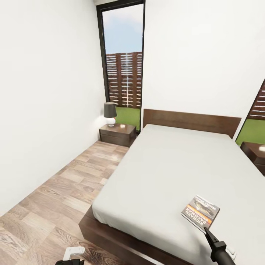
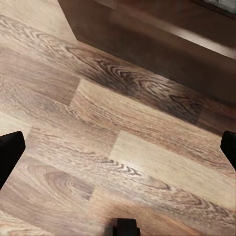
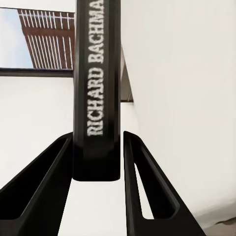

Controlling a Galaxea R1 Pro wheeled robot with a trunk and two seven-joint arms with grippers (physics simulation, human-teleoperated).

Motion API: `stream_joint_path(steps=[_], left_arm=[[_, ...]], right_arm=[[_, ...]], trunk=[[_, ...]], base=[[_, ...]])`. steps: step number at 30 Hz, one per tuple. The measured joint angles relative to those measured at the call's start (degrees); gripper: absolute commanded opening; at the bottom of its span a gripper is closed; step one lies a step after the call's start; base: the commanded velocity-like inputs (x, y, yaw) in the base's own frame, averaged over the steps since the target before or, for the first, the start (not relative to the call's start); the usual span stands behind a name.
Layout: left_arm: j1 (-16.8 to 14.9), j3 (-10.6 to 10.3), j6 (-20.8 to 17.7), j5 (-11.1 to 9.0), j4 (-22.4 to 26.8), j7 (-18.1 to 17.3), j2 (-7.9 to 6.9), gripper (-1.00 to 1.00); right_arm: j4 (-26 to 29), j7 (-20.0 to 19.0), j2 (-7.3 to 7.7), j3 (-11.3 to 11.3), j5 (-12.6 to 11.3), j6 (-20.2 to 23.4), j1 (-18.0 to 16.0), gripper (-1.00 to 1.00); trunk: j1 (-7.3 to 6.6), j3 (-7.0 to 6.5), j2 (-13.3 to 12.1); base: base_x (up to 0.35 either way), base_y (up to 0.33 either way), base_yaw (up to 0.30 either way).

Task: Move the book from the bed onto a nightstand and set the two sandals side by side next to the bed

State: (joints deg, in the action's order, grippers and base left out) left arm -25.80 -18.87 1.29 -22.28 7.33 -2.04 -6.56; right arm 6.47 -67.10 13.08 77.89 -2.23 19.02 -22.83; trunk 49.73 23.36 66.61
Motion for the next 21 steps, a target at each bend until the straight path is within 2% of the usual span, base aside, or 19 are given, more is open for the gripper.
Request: stream_joint_path(steps=[19, 21], left_arm=[[0.00, 0.00, 0.05, 0.02, 0.00, 0.00, -0.01, 1.00], [0.00, 0.00, 0.06, 0.02, 0.00, 0.00, -0.01, 1.00]], right_arm=[[0.07, 0.03, 0.01, -0.08, 0.06, 0.00, 0.00, -1.00], [0.08, 0.00, 0.01, -0.07, 0.08, -0.04, 0.00, -1.00]], trunk=[[-4.18, -3.42, -7.63], [-4.18, -3.42, -7.64]], base=[[0.000, 0.000, 0.000], [0.000, 0.000, 0.000]])
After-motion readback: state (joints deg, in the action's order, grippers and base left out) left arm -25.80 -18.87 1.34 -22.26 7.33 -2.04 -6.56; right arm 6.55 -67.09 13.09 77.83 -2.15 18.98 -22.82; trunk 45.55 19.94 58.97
